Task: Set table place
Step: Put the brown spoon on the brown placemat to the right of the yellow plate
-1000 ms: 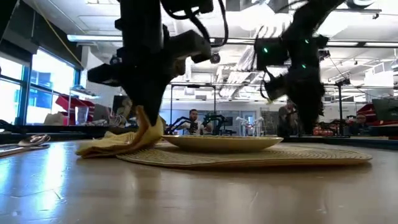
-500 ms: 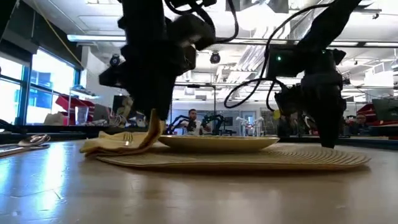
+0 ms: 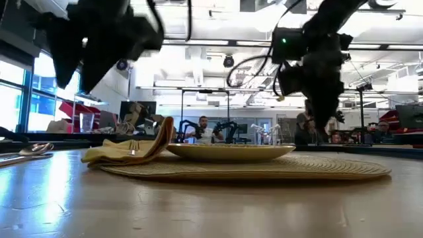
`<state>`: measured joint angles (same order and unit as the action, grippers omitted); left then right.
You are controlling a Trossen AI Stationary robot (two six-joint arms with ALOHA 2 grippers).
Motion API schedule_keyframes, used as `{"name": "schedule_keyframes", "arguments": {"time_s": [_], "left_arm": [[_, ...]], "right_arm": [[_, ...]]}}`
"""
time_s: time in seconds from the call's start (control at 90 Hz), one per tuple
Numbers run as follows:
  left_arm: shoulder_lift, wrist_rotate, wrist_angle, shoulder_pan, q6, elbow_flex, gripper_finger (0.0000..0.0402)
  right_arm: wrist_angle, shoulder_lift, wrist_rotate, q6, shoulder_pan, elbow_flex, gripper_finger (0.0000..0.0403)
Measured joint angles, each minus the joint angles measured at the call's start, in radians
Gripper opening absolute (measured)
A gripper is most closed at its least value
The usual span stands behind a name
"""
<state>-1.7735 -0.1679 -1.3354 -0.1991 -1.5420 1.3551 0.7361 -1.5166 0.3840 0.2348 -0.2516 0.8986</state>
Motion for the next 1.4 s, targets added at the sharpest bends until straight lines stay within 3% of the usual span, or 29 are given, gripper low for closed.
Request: {"name": "schedule_keyframes", "arguments": {"time_s": [0.333,0.567,0.789,0.967,1.189,1.4], "left_arm": [[0.094,-0.167,0.035,0.178,0.228,-0.27,0.0183],[0.239,-0.187,0.159,0.255,0.206,-0.454,0.0185],[0.301,-0.201,0.234,0.272,0.147,-0.602,0.0145],[0.305,-0.143,0.351,0.272,0.121,-0.674,0.0112],[0.308,-0.146,0.447,0.274,0.191,-0.772,0.0073],[0.308,-0.122,0.456,0.274,0.313,-0.777,0.0011]], "right_arm": [[0.086,0.0,0.006,-0.14,-0.044,0.042,0.0],[0.113,0.0,0.006,-0.224,-0.048,0.033,0.0],[0.136,0.0,0.006,-0.236,-0.048,0.033,0.0],[0.132,0.0,0.005,-0.224,-0.048,0.033,0.0],[-0.005,0.0,0.001,-0.012,-0.048,0.033,0.0],[-0.117,0.0,0.003,0.141,-0.048,0.042,0.0]]}}
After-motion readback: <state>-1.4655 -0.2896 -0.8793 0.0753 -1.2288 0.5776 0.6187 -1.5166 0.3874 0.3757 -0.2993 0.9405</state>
